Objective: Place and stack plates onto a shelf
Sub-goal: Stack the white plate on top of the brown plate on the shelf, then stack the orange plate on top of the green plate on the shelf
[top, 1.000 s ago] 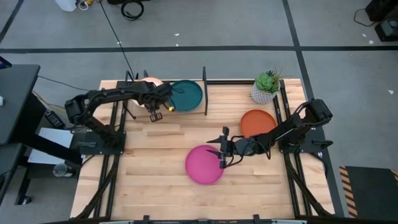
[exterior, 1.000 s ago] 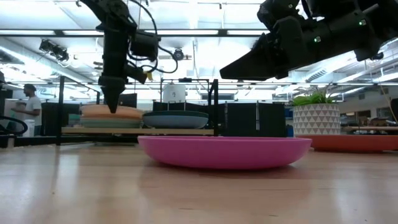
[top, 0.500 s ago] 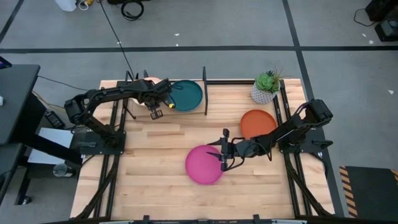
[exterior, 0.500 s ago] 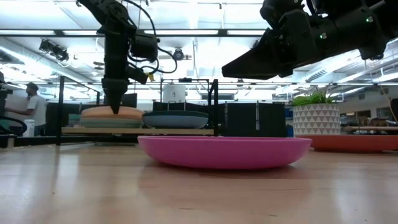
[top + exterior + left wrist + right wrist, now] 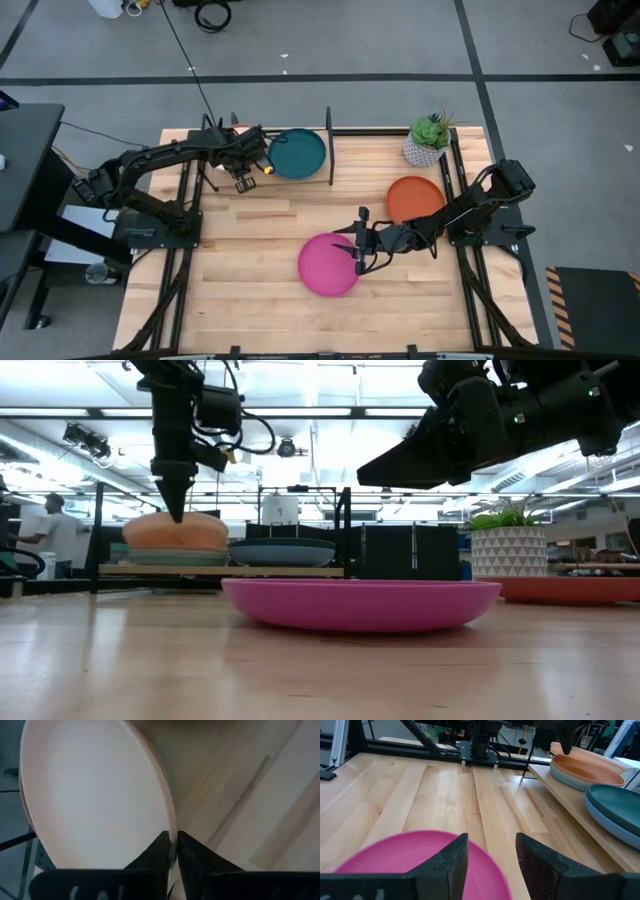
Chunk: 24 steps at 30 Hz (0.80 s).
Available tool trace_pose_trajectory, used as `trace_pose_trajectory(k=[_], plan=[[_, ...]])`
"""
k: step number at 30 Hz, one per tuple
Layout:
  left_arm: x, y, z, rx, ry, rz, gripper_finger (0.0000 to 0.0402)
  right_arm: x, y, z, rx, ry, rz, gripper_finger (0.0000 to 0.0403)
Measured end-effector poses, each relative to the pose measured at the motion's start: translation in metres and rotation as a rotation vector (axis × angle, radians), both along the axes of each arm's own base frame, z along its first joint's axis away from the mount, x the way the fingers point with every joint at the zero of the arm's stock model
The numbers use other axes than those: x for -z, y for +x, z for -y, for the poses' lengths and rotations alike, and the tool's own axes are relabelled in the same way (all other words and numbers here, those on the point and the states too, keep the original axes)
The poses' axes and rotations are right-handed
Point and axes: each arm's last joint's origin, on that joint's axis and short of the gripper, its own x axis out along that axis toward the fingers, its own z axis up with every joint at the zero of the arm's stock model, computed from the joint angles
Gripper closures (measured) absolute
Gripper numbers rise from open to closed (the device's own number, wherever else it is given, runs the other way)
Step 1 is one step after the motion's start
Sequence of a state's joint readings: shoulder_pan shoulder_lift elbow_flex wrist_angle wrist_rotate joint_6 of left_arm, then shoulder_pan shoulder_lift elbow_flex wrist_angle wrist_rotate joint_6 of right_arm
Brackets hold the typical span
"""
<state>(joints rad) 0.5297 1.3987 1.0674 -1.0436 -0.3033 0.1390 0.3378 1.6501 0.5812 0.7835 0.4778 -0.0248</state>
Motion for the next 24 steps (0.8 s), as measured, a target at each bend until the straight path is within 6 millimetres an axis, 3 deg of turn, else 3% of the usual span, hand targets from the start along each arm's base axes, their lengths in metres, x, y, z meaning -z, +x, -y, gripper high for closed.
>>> trace_pose_trajectory(k=[3, 10, 14, 18, 24], plan=[[0.000, 0.000, -0.001, -0.025, 0.014, 0.007, 0.0344, 0.000, 0.000, 0.000, 0.000, 0.000, 0.001, 0.0232], [-0.001, 0.003, -0.003, -0.025, 0.035, 0.037, 0.0257, 0.000, 0.000, 0.000, 0.000, -0.001, 0.001, 0.0232], [-0.002, 0.007, 0.005, 0.006, -0.113, 0.138, 0.0237, 0.000, 0.000, 0.000, -0.001, -0.001, 0.000, 0.0232], [0.000, 0.030, 0.037, 0.148, -0.373, 0.338, 0.0240, 0.001, 0.000, 0.000, -0.001, -0.006, -0.012, 0.0232], [0.023, 0.057, 0.115, 0.469, -0.428, 0.448, 0.0250, 0.005, -0.002, -0.002, -0.010, 0.020, -0.044, 0.0232]])
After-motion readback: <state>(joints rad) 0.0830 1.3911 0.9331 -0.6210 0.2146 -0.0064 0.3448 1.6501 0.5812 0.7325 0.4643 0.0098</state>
